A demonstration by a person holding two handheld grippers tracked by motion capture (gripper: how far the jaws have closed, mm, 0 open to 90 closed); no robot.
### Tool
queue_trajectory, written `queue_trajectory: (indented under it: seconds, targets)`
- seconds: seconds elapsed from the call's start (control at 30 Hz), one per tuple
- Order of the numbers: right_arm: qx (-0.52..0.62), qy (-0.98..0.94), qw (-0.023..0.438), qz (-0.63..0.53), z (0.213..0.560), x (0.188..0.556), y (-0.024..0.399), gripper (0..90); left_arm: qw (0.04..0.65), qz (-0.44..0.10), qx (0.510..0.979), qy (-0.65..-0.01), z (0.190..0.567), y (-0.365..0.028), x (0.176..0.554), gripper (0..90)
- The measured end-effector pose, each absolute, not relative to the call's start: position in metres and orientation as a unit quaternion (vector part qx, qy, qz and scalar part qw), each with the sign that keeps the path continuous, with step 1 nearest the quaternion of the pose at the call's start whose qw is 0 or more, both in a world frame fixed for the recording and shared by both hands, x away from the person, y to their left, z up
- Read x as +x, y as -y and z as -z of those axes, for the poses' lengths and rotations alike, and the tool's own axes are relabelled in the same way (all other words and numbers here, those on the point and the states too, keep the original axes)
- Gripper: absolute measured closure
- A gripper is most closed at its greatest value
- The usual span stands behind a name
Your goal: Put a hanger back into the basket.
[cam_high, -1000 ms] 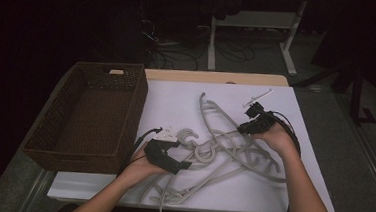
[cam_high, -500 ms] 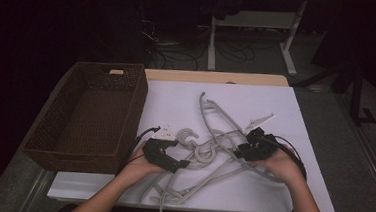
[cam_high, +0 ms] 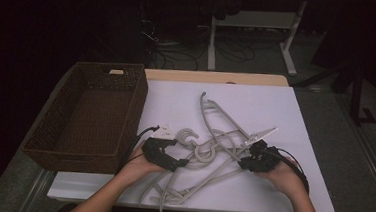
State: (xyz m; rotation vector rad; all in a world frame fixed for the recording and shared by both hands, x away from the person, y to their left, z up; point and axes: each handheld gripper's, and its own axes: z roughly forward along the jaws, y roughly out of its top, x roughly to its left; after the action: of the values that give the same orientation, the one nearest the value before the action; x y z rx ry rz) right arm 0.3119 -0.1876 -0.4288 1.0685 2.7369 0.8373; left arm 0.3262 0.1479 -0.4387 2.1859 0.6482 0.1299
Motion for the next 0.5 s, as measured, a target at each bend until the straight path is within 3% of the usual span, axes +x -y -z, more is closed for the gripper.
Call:
queue_trajectory:
  seconds: [0.5]
  targets:
    - [0.404, -0.864, 0.071, -0.292, 0.405, 0.325, 0.152, 80.9, 0.427, -0.060, 0.861, -0.269, 0.432, -0.156, 0.328, 11.6]
